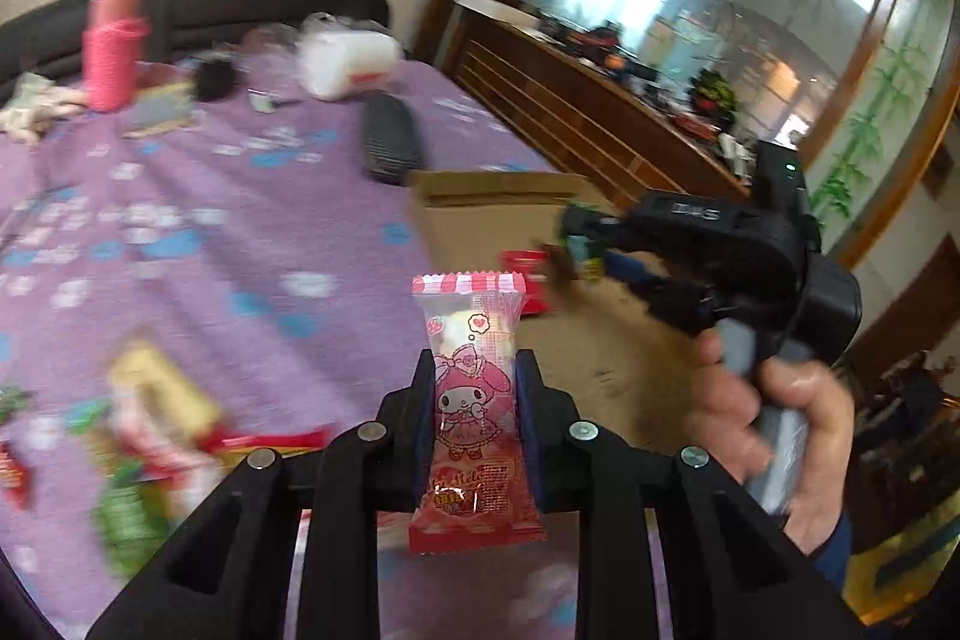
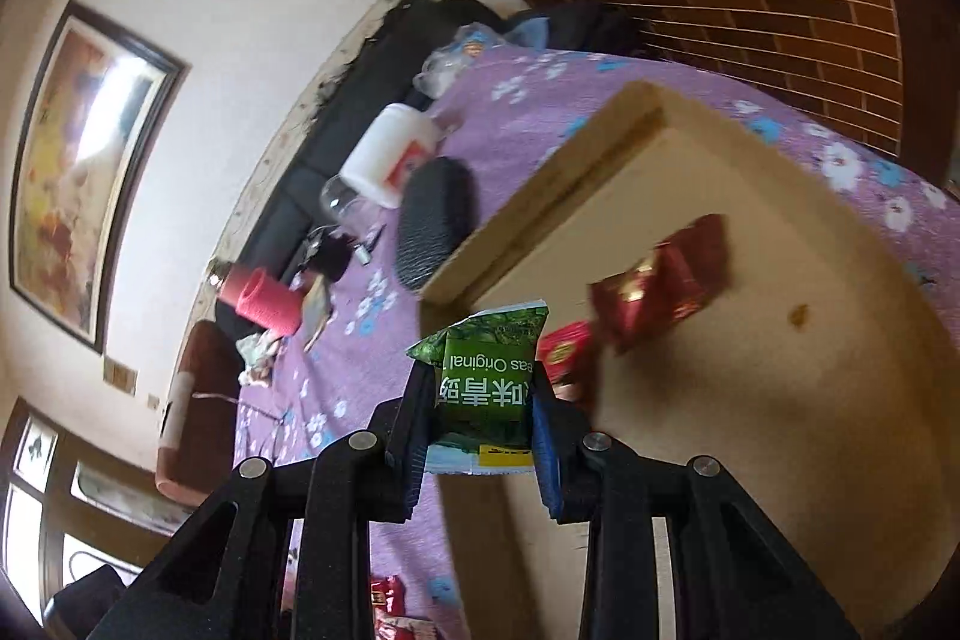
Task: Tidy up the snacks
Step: 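Carry the pink bag and green bag over the cardboard tray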
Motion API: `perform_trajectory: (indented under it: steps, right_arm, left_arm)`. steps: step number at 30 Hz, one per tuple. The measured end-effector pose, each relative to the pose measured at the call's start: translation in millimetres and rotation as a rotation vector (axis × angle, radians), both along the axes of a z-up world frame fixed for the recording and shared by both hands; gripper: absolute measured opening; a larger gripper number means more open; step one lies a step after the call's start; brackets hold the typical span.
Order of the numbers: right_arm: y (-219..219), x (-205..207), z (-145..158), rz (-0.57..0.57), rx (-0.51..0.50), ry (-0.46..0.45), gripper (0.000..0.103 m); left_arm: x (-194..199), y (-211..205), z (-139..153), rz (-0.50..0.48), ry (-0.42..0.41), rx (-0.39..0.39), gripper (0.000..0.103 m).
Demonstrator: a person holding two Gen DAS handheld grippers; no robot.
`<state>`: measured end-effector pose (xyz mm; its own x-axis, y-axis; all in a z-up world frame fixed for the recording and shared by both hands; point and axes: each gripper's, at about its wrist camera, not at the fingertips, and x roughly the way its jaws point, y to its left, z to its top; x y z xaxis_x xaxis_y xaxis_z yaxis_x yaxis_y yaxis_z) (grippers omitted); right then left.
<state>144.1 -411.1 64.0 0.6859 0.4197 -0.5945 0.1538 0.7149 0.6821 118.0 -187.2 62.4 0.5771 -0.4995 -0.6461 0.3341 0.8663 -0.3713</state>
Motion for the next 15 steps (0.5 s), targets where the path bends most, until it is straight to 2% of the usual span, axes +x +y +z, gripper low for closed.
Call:
perform_trajectory:
  steps: [3, 6, 9, 12, 15]
  right_arm:
    - [-11.2, -0.6, -0.1, -0.021, -0.011, 0.014, 0.032]
    - [-22.9, -0.7, -1.1, -0.055, -0.053, 0.039, 0.031]
    - [-30.2, 2.1, -7.5, -0.064, -0.114, 0.093, 0.031]
    - [-29.8, 5.8, -14.4, -0.058, -0.112, 0.128, 0.031]
    - [-25.3, 7.9, -15.5, -0.048, -0.154, 0.143, 0.031]
  left_arm:
    - [10.7, -36.5, -11.2, -0.038, 0.031, -0.017, 0.023]
    - [13.4, -62.5, -20.8, -0.049, 0.023, 0.031, 0.023]
    - [14.4, -76.8, -30.0, -0.065, 0.027, 0.046, 0.023]
    - [10.3, -86.5, -35.5, -0.098, 0.015, 0.076, 0.023]
    - [7.1, -91.3, -39.4, -0.102, -0.003, 0.108, 0.023]
